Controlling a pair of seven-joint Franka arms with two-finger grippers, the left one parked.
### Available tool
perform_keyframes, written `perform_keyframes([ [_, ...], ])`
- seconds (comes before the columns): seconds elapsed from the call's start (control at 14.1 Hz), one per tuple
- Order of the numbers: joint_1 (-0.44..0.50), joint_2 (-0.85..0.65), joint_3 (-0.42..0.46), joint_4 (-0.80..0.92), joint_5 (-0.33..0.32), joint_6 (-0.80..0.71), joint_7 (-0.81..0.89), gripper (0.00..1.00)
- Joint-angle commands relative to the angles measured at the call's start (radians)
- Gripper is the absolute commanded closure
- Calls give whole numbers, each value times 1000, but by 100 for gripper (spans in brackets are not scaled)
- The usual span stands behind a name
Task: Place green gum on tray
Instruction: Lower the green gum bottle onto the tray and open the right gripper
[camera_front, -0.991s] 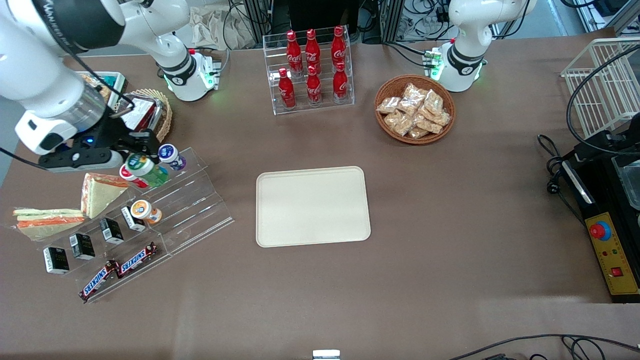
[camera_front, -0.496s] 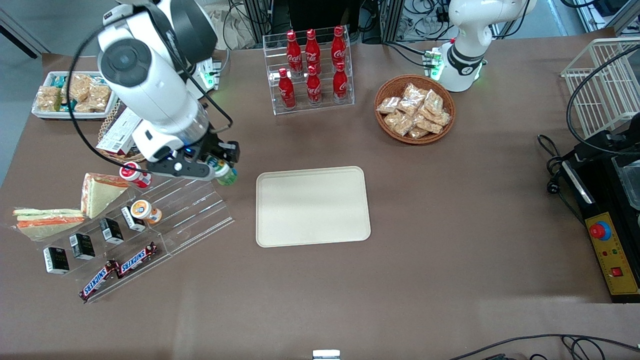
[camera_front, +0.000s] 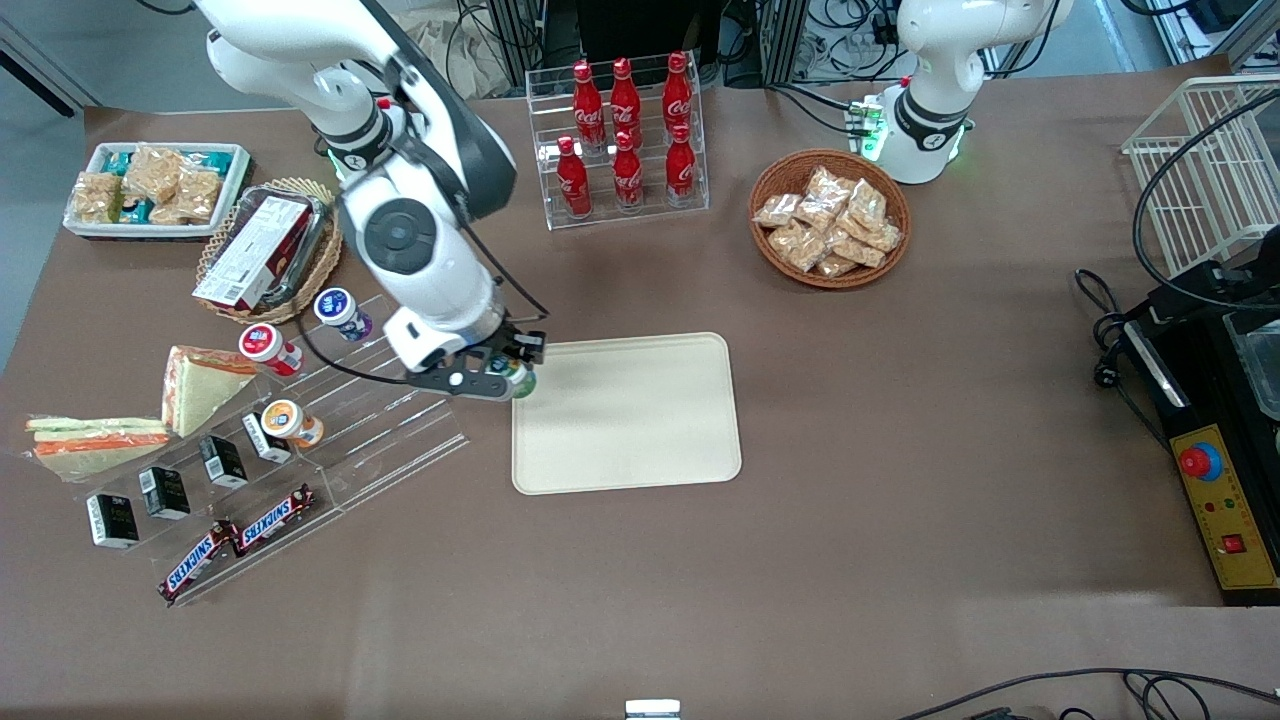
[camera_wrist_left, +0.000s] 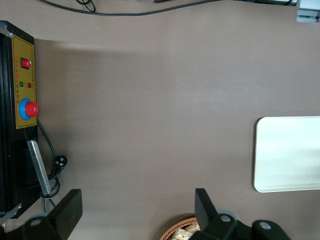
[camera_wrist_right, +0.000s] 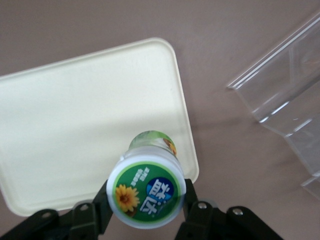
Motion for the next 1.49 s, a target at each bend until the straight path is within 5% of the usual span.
perform_keyframes([
  [0.0,9,-3,-5,-142,9,183,17,72],
  [0.5,48,73,-5,-242,9,381,54,71],
  [0.57,52,80,-5,-240,9,383,68,46],
  [0.64,56,81,-5,-240,9,383,69,0],
  [1.42,9,-38,-10,-207,7,279,40,0],
])
